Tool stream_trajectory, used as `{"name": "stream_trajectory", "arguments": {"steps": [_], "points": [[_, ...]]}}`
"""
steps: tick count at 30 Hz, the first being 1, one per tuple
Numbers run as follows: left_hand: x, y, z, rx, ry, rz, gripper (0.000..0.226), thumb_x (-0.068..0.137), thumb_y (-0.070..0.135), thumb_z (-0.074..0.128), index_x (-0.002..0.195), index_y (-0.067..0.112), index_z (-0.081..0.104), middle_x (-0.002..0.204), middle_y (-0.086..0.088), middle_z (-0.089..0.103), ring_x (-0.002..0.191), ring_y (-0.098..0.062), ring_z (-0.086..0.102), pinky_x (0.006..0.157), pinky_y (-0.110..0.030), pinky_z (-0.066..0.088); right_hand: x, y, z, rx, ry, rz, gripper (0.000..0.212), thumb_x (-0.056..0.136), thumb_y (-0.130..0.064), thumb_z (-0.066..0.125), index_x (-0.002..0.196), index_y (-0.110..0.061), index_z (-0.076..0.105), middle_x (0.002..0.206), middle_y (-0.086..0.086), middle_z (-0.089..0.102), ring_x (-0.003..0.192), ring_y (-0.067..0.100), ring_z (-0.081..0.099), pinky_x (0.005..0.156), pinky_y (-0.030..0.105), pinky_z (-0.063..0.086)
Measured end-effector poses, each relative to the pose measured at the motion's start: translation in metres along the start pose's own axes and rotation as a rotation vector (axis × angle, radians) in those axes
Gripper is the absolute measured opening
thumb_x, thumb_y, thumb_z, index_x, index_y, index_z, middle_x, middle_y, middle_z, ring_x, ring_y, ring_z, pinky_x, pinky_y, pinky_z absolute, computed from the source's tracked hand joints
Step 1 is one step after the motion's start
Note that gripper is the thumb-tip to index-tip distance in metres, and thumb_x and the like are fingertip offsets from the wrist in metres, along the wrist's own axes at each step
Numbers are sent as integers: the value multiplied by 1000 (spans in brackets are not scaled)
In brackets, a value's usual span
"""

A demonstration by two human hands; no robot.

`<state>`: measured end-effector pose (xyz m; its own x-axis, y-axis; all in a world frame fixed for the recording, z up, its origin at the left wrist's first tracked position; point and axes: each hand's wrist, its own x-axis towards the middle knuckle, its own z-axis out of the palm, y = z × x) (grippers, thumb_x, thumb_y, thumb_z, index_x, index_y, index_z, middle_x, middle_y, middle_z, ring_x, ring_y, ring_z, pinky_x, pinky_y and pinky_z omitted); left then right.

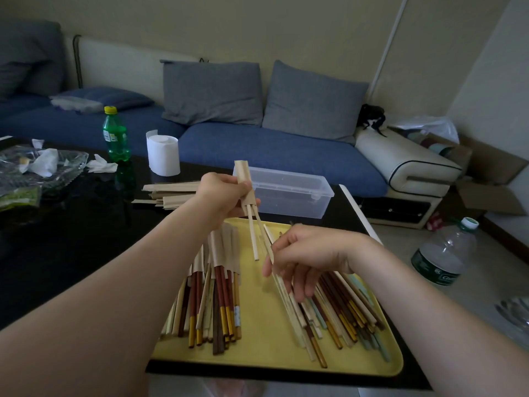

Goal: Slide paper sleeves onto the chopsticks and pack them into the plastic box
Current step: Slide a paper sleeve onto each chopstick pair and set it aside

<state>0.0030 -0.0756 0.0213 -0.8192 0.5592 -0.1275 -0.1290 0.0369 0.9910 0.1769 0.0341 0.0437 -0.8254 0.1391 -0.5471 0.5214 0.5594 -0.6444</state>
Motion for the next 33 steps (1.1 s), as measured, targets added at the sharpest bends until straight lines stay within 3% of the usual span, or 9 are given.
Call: {"name": "stream_trajectory", "arguments": {"steps": [3,6,12,16,22,25,28,31,33], "points": [[-3,2,4,-30,-84,-27,28,101,13,69,125,-1,62,108,-19,75,82,-25,80,62,-33,64,4,1,0,139,69,-63,13,105,-14,67,101,-8,77,88,16,78,77,26,76,67,32,62],[-5,3,9,-8,-149,-62,26,99,13,72,121,1,65,107,-18,77,85,-25,80,68,-38,66,8,2,0,265,182,-110,13,103,-16,72,107,-4,76,94,16,81,87,29,81,72,34,62],[-8,5,11,94,-243,-140,27,97,12,73,120,-1,67,102,-19,79,87,-27,80,66,-39,65,16,4,3,415,378,-112,38,99,-18,80,131,-8,62,93,15,83,87,29,83,66,31,62],[-12,8,10,139,-302,-172,25,100,11,69,121,-3,64,98,-21,79,83,-26,80,62,-35,65,19,8,2,470,416,-122,57,97,-16,82,144,-11,50,92,16,83,84,30,83,65,32,62],[-8,8,7,197,-260,-174,29,98,15,73,121,1,65,100,-16,80,86,-25,80,63,-34,64,14,3,5,428,439,-143,22,103,-20,75,123,-14,69,90,13,83,83,28,83,66,31,63],[-5,6,2,349,-200,-164,29,95,25,76,116,10,63,102,-11,78,82,-20,75,58,-30,59,17,-1,9,403,410,-123,15,104,-22,73,115,-11,76,91,9,83,85,25,83,65,30,61],[4,-2,-5,578,-41,-84,38,104,44,55,116,8,62,104,-12,72,79,-22,65,58,-30,53,22,-10,17,345,305,-53,17,105,-19,70,115,-7,77,94,10,84,87,23,83,66,28,61],[11,-6,-12,807,204,26,29,103,34,47,109,7,56,104,-12,64,94,-29,63,76,-39,54,29,-20,29,288,188,-3,18,108,-13,64,117,-2,74,98,13,83,87,24,83,66,28,62],[10,-5,-19,896,306,57,13,102,25,52,107,13,52,103,-10,60,95,-29,60,75,-41,49,37,-28,36,283,157,7,17,107,-10,64,118,1,72,97,16,83,81,24,82,63,27,61]]}}
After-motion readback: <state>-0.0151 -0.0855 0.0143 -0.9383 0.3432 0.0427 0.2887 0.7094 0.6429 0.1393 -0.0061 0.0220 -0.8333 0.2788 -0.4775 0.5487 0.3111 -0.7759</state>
